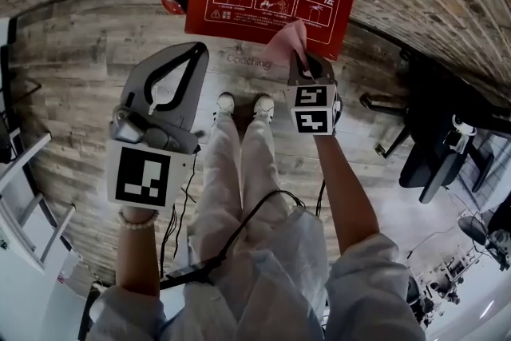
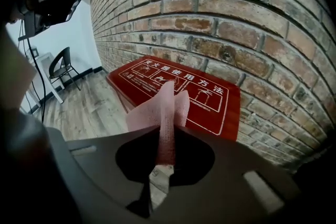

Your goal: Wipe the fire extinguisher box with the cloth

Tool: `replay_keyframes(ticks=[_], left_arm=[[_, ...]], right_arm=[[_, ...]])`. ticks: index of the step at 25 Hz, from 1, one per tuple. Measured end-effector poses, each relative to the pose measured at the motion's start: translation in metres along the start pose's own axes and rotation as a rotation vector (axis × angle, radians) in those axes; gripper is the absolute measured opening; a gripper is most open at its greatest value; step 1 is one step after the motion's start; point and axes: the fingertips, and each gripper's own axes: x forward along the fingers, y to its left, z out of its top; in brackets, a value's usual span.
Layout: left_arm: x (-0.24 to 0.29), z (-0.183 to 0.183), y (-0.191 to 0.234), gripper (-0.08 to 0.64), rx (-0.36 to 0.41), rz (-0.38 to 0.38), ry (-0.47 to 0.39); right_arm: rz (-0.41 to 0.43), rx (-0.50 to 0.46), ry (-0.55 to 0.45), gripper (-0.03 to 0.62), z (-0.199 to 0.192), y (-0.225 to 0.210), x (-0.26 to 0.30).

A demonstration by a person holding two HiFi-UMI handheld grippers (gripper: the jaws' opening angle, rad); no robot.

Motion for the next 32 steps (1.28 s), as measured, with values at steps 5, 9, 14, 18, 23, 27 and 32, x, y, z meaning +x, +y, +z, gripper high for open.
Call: replay_keyframes(ticks=[5,9,14,18,23,27,32], left_arm=[[0.003,0.003,-0.006,-0.003,0.004,-0.007,0.001],[0.004,0.003,-0.011,-0.003,0.003,-0.009,0.005],[0.006,0.004,-0.015,-0.003,0.005,-0.011,0.005],[0.005,0.006,-0.019,-0.003,0.01,-0.013,0.004],[-0.006,0.02,-0.025,-0.003,0.032,-0.016,-0.019],[-0.022,0.043,-0.025,-0.003,0.047,-0.013,-0.049],[-0.049,0.079,-0.037,-0.003,0.088,-0.04,-0.079]], right_arm=[[-0.047,0.02,0.02,0.017,-0.017,-0.025,-0.01],[-0.084,0.027,0.045,0.017,-0.031,-0.046,-0.018],[-0.136,0.033,0.076,0.017,-0.049,-0.071,-0.025],[-0.131,0.027,0.076,0.017,-0.052,-0.073,-0.028],[-0.105,0.048,0.028,0.017,-0.038,-0.062,-0.047],[-0.095,0.013,-0.055,0.017,-0.004,-0.05,-0.08],[-0.059,-0.064,-0.162,0.017,0.052,-0.028,-0.142]])
